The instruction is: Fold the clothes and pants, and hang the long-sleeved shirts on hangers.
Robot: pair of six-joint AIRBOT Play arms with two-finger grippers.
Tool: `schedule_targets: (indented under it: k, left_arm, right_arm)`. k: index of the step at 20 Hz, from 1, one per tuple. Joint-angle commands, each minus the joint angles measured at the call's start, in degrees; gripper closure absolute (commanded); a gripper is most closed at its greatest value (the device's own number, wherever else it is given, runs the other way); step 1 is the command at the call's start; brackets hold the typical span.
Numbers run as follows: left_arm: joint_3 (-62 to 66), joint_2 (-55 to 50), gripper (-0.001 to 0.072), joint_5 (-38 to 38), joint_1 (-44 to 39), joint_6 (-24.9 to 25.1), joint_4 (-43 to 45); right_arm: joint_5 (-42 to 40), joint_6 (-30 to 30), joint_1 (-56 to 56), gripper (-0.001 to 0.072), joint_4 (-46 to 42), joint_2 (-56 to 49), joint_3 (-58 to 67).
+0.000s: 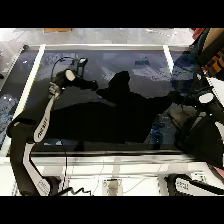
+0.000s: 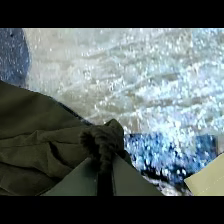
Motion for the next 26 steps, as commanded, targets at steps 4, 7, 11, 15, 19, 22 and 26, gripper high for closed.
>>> schedule_targets:
  k: [4,7,11,15,19,22,26]
  left_arm:
    - [-1.27,-5.03,0.0237,-1.86,1.42,6.1,-15.63]
    - [-1.27,-5.16,0.0237,1.07,-1.53,5.35,-15.37]
    - [-1.27,-5.27,0.0243,-0.61,-4.57,3.34,-10.08]
    - [-1.31,-5.46,0.0249,-0.94,-6.01,-8.09,-2.25]
    - [-1.31,-6.64,0.0243,5.16,-9.6,-8.46,-4.7]
    - [-1.31,-7.1,0.0545,11.87,-12.28,-8.44,-4.85]
    - [-1.29,-5.99,0.07,12.26,-11.32,-8.46,-4.83]
  right_arm:
    - [0.15,-0.02,0.02,0.0684,0.15,-0.02,0.02]
    - [0.28,-0.02,0.02,0.0684,0.17,-0.02,0.02]
    - [1.49,-0.02,0.02,0.0684,0.15,-0.02,0.02]
    - [1.51,-0.02,0.02,0.0684,0.15,-0.02,0.02]
    - [1.99,-0.02,0.02,0.0684,0.17,-0.02,0.02]
    - [3.45,-0.04,0.02,0.0684,0.13,-0.02,0.02]
    - [3.89,-0.22,0.02,0.0684,-0.33,-0.02,0.02]
